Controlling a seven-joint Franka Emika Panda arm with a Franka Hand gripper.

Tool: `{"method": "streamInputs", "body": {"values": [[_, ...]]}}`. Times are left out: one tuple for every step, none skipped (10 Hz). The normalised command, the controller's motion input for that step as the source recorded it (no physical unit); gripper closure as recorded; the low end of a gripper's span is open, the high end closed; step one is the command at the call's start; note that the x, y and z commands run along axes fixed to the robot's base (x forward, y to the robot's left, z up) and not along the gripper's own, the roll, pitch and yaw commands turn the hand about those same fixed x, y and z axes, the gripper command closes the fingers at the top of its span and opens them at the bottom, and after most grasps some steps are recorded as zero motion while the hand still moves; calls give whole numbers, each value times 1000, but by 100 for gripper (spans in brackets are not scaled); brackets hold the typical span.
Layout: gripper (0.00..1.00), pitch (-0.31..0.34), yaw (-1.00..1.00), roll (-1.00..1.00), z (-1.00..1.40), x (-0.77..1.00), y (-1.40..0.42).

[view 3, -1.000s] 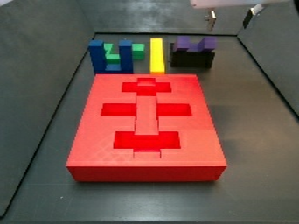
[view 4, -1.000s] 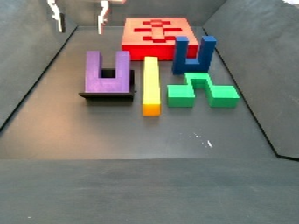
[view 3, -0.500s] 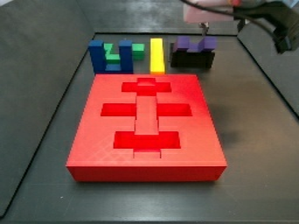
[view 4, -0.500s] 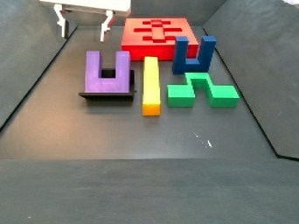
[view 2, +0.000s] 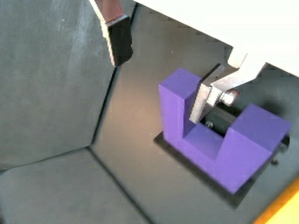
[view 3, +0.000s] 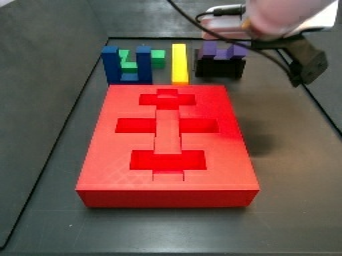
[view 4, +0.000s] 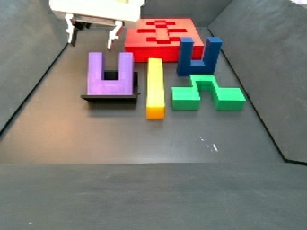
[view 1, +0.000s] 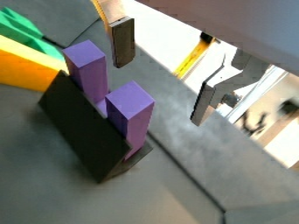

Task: Pick up the purple object. Move up. Place the purple object on the fixture. Regrasp the purple object. Move to above the board. Insert the purple object.
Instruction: Regrasp the purple object.

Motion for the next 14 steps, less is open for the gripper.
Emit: {"method": "streamInputs", "body": {"values": [[0, 0, 0, 80, 0, 0, 0], [0, -26, 0, 6, -137, 46, 0], [0, -240, 43, -234, -474, 57, 3], [0, -237, 80, -577, -374, 57, 151], [0, -163, 143, -651, -243, 94, 160], [0, -54, 169, -603, -40, 0, 220], [0, 0, 237, -466, 0, 57, 160], [0, 0, 180, -206, -49, 57, 57], [0, -20, 117, -29, -203, 0, 0], [0, 0, 37, 26, -231, 0, 0], [0, 0, 40, 54, -220, 0, 0], [0, 0, 6, 37, -166, 0, 0], [0, 0, 11, 29, -129, 0, 26], [0, 3, 9, 14, -89, 0, 40]]}}
